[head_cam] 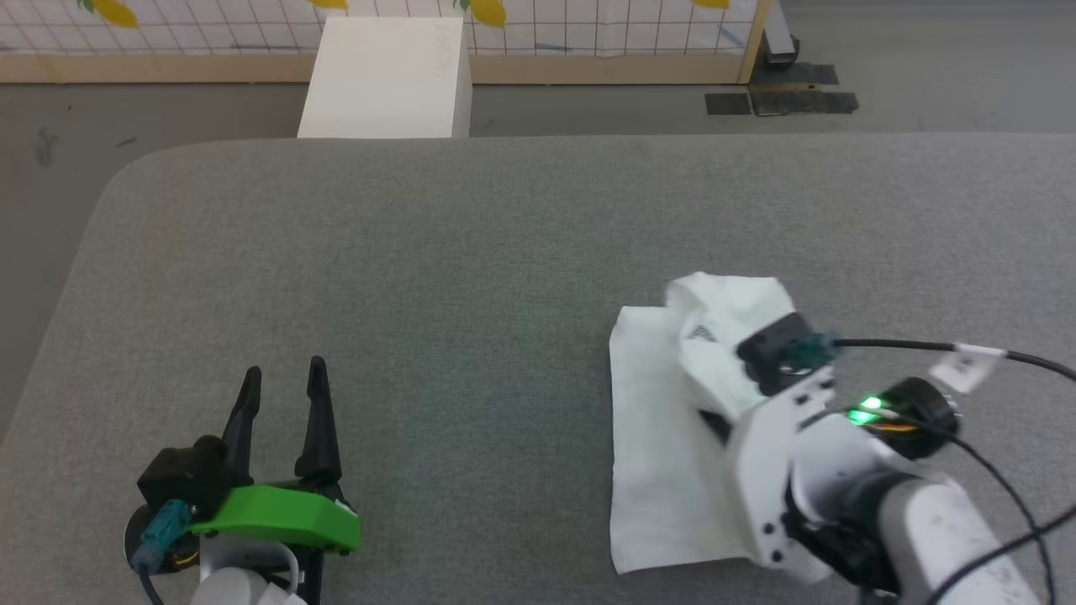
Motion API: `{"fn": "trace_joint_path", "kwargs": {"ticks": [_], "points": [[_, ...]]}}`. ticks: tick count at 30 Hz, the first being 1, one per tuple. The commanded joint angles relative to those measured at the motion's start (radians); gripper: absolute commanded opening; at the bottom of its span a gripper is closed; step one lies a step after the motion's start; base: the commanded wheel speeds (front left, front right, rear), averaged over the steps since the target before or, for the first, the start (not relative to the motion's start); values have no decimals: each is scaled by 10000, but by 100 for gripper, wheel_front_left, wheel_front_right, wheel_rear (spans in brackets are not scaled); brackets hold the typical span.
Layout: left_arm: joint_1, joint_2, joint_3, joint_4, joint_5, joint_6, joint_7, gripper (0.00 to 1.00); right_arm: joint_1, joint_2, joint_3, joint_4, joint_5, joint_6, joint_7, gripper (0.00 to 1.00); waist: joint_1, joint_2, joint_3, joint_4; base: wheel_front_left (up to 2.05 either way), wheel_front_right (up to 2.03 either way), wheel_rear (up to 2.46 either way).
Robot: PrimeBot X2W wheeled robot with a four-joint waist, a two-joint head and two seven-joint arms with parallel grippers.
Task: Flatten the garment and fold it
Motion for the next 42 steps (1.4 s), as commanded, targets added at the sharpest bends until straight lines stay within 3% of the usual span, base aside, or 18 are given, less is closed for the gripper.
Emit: {"fn": "trace_joint_path", "kwargs": {"ticks": [1, 11, 13, 14, 18, 22, 28, 31, 37, 42], "points": [[-215, -38, -30, -2, 44, -61, -45, 100, -324, 127, 291, 333, -49, -15, -149, 0, 0, 0, 100, 98, 0, 0, 0], [-399, -48, -156, 17, -7, -78, -45, 100, -1484, 863, 1312, 3423, 170, -15, -941, 0, 0, 0, 480, 432, 0, 0, 0], [-415, -49, -163, 23, -15, -83, -45, 100, -1620, 944, 1381, 3842, 279, -15, -1144, 45, 0, 0, 519, 461, 0, 0, 0], [-418, -50, -160, 27, -18, -85, -45, 100, -1662, 985, 1383, 3998, 381, -15, -1271, 100, 0, 0, 522, 468, 0, 0, 0], [-373, -51, -134, 65, -24, -90, -45, 100, -1731, 1080, 1281, 4021, 772, -15, -1906, 100, 0, 0, 430, 414, 0, 0, 0], [-293, -51, -152, 83, -15, -91, -45, 100, -1607, 1119, 883, 3213, 1294, -15, -2951, 100, 0, 0, 218, 274, 0, 0, 0], [-169, -52, -169, -22, 19, -105, -45, 100, -969, 1123, -688, 1644, 1845, -15, -4897, 100, 0, 0, -95, -76, 0, 0, 0], [-117, -52, -192, -55, 9, -108, -45, 100, -456, 1173, -1869, 1268, 2699, -15, -5468, 100, 0, 0, -219, -283, 0, 0, 0], [-80, -52, -271, -98, -4, -89, -45, 100, 190, 1202, -3774, 1844, 3860, -15, -5672, 100, 0, 0, -326, -583, 0, 0, 0], [-123, -52, -348, -124, -19, -63, -45, 100, 298, 1204, -4527, 3107, 5193, -15, -5213, 100, 0, 0, -278, -672, 0, 0, 0]]}}
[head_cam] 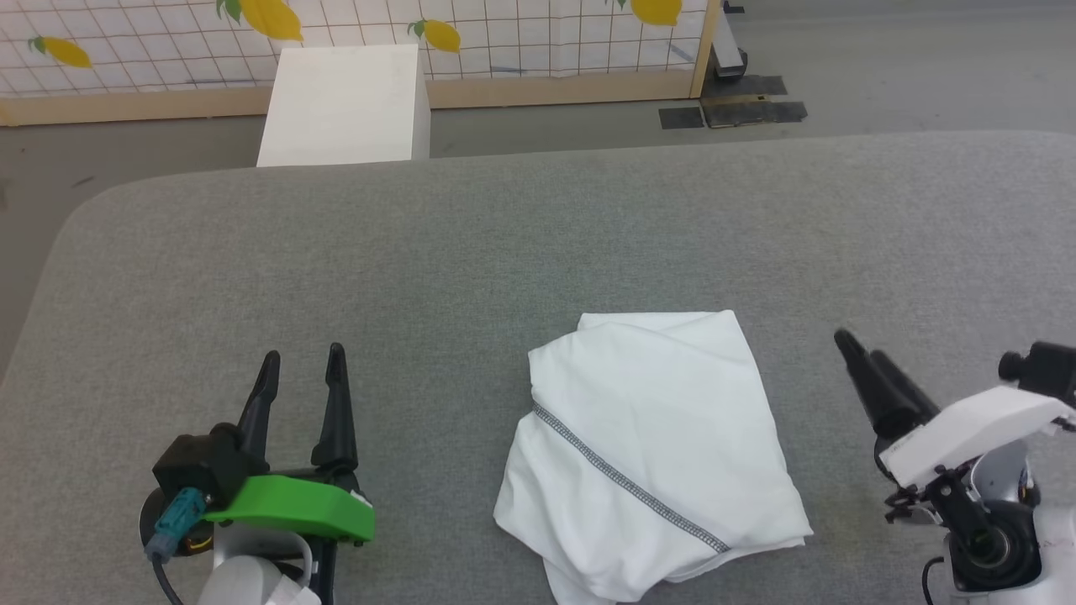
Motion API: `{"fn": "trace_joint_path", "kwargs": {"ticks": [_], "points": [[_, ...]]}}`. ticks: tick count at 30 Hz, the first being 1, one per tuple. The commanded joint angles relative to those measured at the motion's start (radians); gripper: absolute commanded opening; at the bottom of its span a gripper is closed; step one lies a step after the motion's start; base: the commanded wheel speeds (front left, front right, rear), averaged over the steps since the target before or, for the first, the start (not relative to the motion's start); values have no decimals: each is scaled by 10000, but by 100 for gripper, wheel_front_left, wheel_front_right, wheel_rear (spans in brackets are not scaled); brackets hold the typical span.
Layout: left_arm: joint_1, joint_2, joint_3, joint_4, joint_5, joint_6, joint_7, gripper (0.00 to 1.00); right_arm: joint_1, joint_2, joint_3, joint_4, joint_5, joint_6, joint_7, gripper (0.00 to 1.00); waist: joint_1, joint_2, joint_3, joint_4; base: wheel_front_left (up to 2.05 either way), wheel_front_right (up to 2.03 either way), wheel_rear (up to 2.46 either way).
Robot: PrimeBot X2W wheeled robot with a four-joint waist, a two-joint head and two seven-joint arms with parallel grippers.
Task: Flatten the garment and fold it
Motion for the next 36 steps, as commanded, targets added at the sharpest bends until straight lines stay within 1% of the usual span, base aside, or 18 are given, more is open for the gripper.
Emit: {"fn": "trace_joint_path", "kwargs": {"ticks": [1, 6, 11, 15, 20, 21, 22, 23, 24, 27, 29, 33, 36], "points": [[40, -29, -17, -28, -17, 4, -45, 100, 36, 39, -110, 328, 320, -13, 169, 100, 0, -1, 46, -14, 0, 0, 0], [-19, -29, -56, -49, -25, 3, -45, 100, -173, 40, -165, 1595, 1290, -13, 1140, 100, 0, -1, 172, 52, 0, 0, 0], [-59, -29, 8, -57, 6, 0, -45, 100, -528, 40, -61, 2655, 1728, -13, 1966, 100, 0, -1, 281, 176, 0, 0, 0], [-78, -29, 28, -72, 8, 6, -45, 100, -833, 40, 250, 3298, 2176, -13, 2497, 100, 0, -1, 325, 275, 0, 0, 0], [-94, -30, 8, -59, -8, 20, -45, 100, -1100, 41, 859, 3803, 2323, -13, 2944, 100, 0, -1, 347, 362, 0, 0, 0], [-99, -30, 5, -52, -12, 20, -45, 100, -1145, 41, 942, 3823, 2330, -13, 2951, 70, 0, -1, 348, 373, 0, 0, 0], [-102, -30, 4, -46, -15, 22, -45, 100, -1195, 41, 1046, 3817, 2253, -13, 2922, 32, 0, -1, 348, 382, 0, 0, 0], [-103, -30, 8, -45, -17, 23, -45, 100, -1226, 41, 1130, 3787, 2121, -13, 2887, 8, 0, -1, 348, 383, 0, 0, 0], [-100, -30, 21, -48, -20, 28, -45, 100, -1259, 41, 1215, 3731, 1896, -13, 2827, 0, 0, -1, 349, 375, 0, 0, 0], [-63, -30, 49, -80, -22, 57, -45, 100, -1322, 32, 1385, 3475, 1218, -13, 2735, 0, 0, -1, 344, 322, 0, 0, 0], [-36, -30, 64, -113, -28, 84, -45, 100, -1363, -116, 1565, 3190, 581, -13, 2621, 0, 0, -1, 350, 238, 0, 0, 0], [19, -30, 114, -187, -1, 108, -45, 100, -1480, -632, 2135, 2542, -855, -13, 2392, 0, 0, -1, 396, -131, 0, 0, 0], [34, -30, 156, -230, 35, 90, -45, 100, -1635, -1142, 2596, 2122, -1864, -13, 2324, 0, 0, -1, 478, -548, 0, 0, 0]]}}
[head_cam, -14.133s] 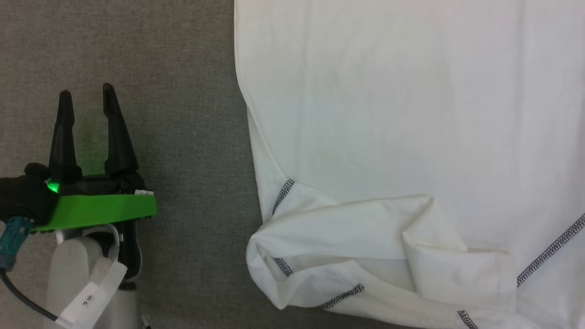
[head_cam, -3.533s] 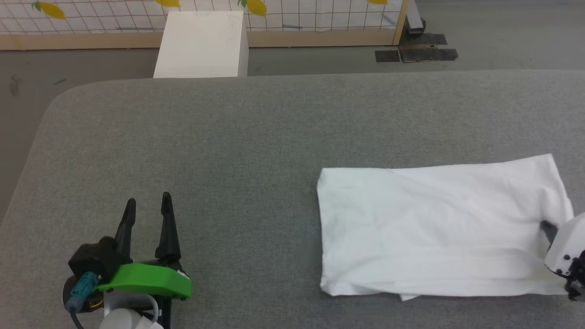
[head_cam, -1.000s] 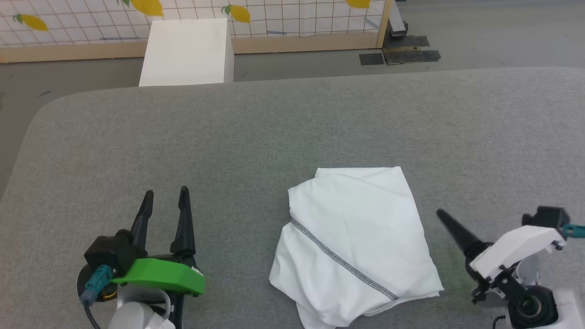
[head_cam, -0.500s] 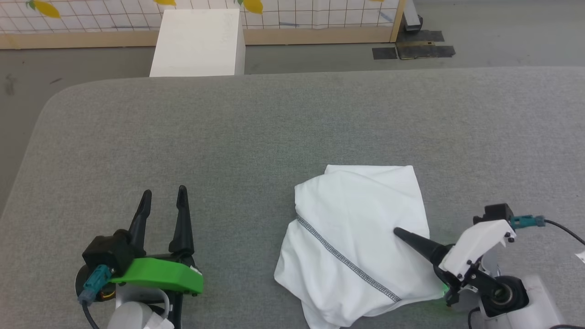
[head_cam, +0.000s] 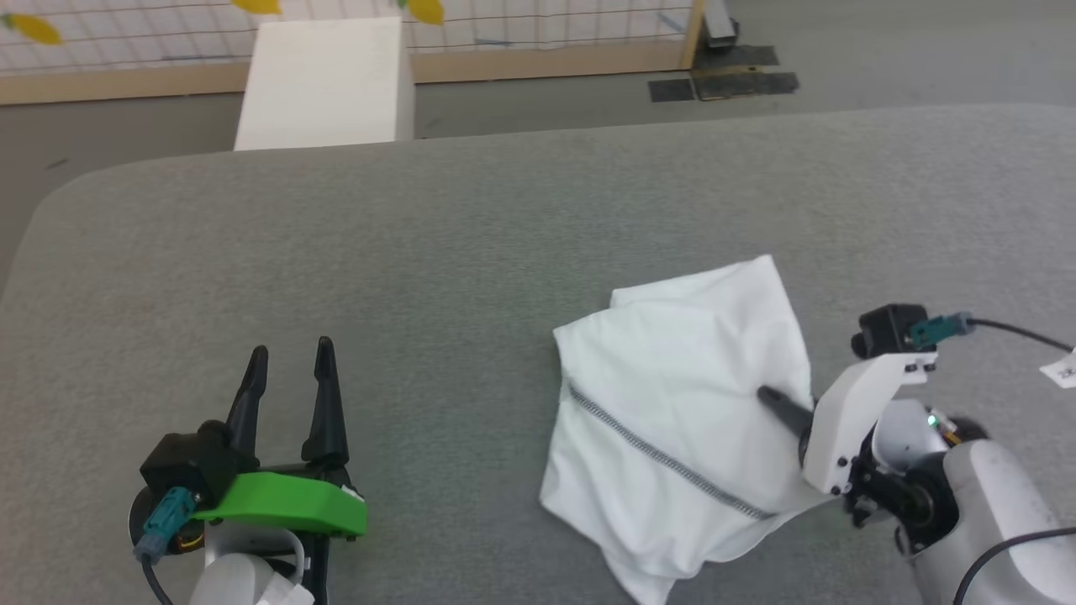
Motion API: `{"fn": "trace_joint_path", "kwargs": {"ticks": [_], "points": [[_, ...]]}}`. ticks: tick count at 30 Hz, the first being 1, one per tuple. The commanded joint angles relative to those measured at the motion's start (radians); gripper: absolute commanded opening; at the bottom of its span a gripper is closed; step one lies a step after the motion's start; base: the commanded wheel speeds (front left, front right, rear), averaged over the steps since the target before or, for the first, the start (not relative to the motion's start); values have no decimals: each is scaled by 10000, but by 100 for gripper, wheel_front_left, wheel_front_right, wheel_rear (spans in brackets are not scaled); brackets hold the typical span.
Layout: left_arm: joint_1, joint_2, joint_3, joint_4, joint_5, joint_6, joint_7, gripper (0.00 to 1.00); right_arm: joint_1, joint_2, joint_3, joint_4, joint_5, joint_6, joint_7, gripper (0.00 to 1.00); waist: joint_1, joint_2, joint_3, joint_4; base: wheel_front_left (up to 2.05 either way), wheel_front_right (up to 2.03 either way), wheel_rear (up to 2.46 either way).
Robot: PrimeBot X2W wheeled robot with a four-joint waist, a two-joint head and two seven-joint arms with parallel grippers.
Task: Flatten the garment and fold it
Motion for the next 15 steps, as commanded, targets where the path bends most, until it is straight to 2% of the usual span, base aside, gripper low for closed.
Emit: {"fn": "trace_joint_path", "kwargs": {"ticks": [1, 10, 15], "points": [[27, -26, 25, -46, 44, 9, -38, 100, -217, -203, 97, -156, -300, -15, -104, 0, 0, 0, 121, -484, 0, 0, 0], [-294, 24, -87, -153, 254, -40, -38, 100, -1257, -1753, 1111, -366, -2836, -15, -568, 0, 0, 0, 820, -2121, 0, 0, 0], [-586, 235, -171, -226, 386, -55, -13, 100, -2114, -2181, 1107, 264, -3566, -15, -1188, 0, 0, 0, 1383, -2782, 0, 0, 0]]}}
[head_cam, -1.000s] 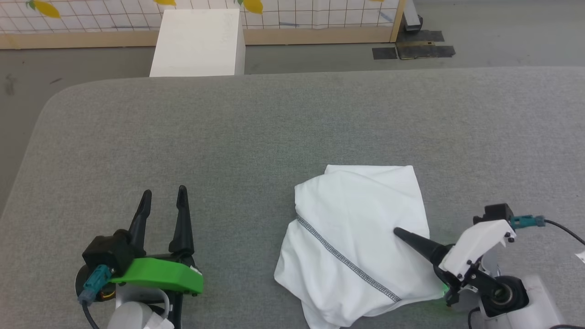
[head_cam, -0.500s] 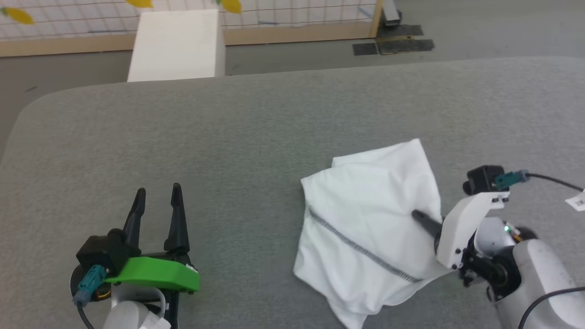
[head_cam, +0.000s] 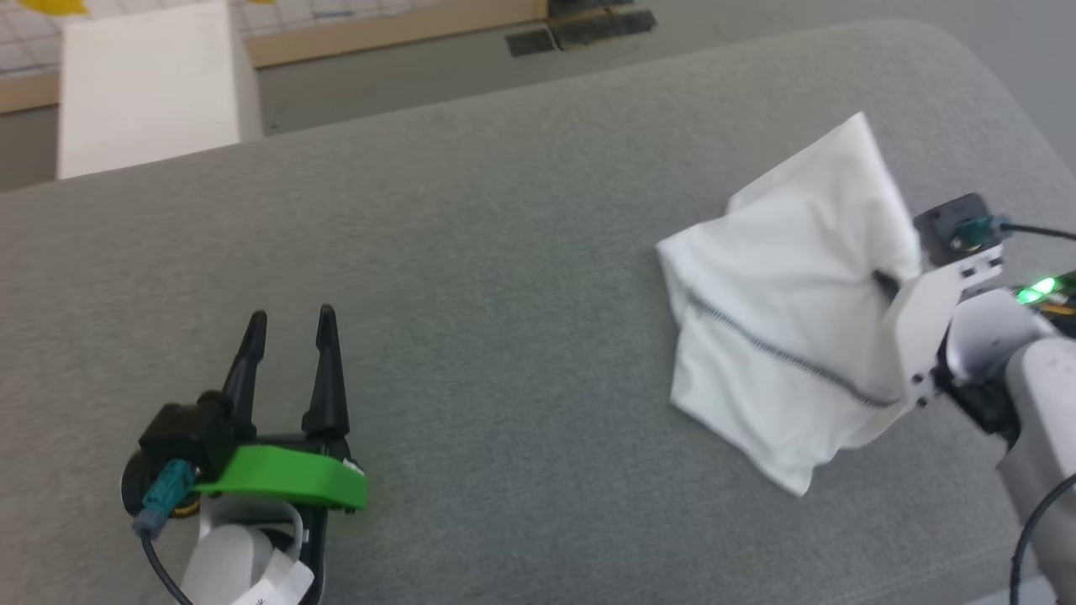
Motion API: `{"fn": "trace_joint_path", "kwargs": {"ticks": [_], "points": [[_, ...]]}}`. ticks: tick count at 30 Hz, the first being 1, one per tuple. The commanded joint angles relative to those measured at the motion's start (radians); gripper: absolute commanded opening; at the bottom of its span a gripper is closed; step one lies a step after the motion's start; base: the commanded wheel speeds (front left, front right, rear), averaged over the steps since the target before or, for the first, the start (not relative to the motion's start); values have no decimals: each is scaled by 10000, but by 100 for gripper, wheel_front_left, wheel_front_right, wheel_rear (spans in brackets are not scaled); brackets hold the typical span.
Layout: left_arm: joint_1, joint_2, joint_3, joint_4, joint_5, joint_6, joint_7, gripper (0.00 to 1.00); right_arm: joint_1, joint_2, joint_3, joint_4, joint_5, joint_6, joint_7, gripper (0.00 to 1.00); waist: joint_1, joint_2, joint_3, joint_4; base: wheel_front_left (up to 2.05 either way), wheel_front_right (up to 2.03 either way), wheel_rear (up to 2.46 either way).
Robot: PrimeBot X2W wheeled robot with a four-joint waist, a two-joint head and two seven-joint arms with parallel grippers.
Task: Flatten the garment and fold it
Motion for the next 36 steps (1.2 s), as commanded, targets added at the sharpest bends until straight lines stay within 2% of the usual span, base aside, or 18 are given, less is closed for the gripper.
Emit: {"fn": "trace_joint_path", "kwargs": {"ticks": [1, 6, 11, 25, 26, 27, 28, 36], "points": [[-260, 146, -22, -67, 154, -38, 23, 100, -342, -130, -119, 217, -262, -17, -210, 0, 0, -1, 894, -880, 0, 0, 0], [-644, 436, -72, -339, 251, -48, 232, 100, -1173, -335, -784, 1142, -1123, -17, -916, 0, 0, -1, 1511, -1229, 0, 0, 0], [-842, 655, -126, -653, 313, -54, 483, 100, -1915, -410, -1542, 2092, -1853, -17, -1528, 0, 0, -1, 1949, -1281, 0, 0, 0], [-1010, 960, -220, -1182, 321, 17, 895, 100, -3241, -608, -3530, 3856, -3129, -17, -2356, 0, 0, -1, 2650, -551, 0, 0, 0], [-1006, 960, -224, -1180, 306, 25, 886, 100, -3259, -605, -3730, 3892, -3279, -17, -2372, 37, 0, -1, 2639, -499, 0, 0, 0], [-1002, 957, -232, -1168, 294, 28, 876, 100, -3258, -620, -3909, 3933, -3402, -17, -2377, 46, 0, -1, 2617, -459, 0, 0, 0], [-1001, 944, -242, -1137, 275, 36, 853, 100, -3248, -647, -4146, 3991, -3560, -17, -2385, 100, 0, -1, 2573, -407, 0, 0, 0], [-834, 635, -364, -548, 50, 84, 449, 100, -2756, -708, -5140, 3906, -4140, -17, -2806, 100, 0, -1, 1606, -18, 0, 0, 0]]}}
